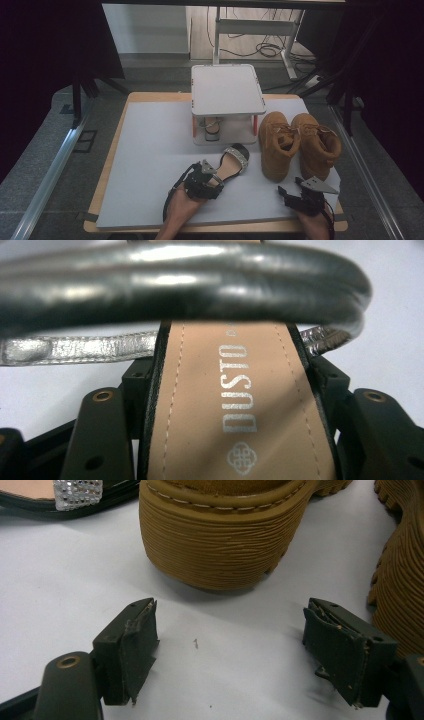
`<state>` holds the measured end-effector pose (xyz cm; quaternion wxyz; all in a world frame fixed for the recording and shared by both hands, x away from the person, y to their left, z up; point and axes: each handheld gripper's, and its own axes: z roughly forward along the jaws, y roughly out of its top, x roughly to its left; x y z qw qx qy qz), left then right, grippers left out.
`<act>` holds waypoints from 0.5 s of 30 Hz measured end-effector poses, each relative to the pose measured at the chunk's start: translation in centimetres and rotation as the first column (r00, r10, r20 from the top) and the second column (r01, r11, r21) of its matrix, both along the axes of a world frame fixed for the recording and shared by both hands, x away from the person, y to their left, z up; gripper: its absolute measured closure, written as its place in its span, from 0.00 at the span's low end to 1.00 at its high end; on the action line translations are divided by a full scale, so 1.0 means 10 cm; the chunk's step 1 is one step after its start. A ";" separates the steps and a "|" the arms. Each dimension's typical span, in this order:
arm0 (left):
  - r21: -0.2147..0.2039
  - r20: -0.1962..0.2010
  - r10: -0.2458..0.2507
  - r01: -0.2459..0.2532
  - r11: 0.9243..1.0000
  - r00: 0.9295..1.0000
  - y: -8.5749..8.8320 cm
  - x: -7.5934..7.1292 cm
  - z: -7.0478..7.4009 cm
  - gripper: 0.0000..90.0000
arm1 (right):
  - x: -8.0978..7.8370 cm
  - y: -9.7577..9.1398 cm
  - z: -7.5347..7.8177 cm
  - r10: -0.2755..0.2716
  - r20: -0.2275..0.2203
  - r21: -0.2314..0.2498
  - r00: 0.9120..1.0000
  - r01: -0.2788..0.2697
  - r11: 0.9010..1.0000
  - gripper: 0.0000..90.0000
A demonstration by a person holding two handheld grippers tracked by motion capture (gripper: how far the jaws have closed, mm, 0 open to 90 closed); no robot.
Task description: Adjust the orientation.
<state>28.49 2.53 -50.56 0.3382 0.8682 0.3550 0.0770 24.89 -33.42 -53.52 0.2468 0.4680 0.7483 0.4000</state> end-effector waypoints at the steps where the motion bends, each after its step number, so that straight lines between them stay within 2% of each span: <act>1: -0.001 0.003 -0.002 0.002 1.000 1.000 0.00 0.00 0.00 0.43 | 0.00 0.00 0.00 0.000 0.000 0.000 1.000 0.000 1.000 0.24; 9: -0.025 0.021 0.005 -0.004 1.000 1.000 0.02 0.00 -0.01 0.44 | 0.00 0.00 0.00 0.000 0.000 0.000 1.000 0.000 1.000 0.24; 15: -0.059 0.036 0.028 -0.025 0.998 0.999 0.07 0.01 0.08 0.44 | 0.00 0.00 0.00 0.000 0.000 0.000 1.000 0.000 1.000 0.24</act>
